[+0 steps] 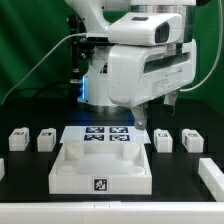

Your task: Assemble one leg

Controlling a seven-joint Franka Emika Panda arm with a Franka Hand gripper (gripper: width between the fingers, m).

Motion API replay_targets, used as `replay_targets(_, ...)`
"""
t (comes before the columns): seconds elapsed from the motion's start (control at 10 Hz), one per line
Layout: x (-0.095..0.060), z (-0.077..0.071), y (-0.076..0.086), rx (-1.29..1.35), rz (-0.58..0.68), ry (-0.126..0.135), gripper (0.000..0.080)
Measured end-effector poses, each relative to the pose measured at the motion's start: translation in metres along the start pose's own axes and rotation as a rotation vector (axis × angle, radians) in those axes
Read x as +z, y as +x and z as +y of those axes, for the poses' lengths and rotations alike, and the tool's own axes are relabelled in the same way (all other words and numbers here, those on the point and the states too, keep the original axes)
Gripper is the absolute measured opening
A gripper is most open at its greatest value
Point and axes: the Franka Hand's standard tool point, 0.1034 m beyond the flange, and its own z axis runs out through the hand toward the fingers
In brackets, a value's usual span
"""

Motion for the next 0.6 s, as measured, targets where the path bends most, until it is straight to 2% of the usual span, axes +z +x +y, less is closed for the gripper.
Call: replay_targets(0.6,0.0003,-0.0001,-0.0001,-0.004,0.0,0.0,0.065)
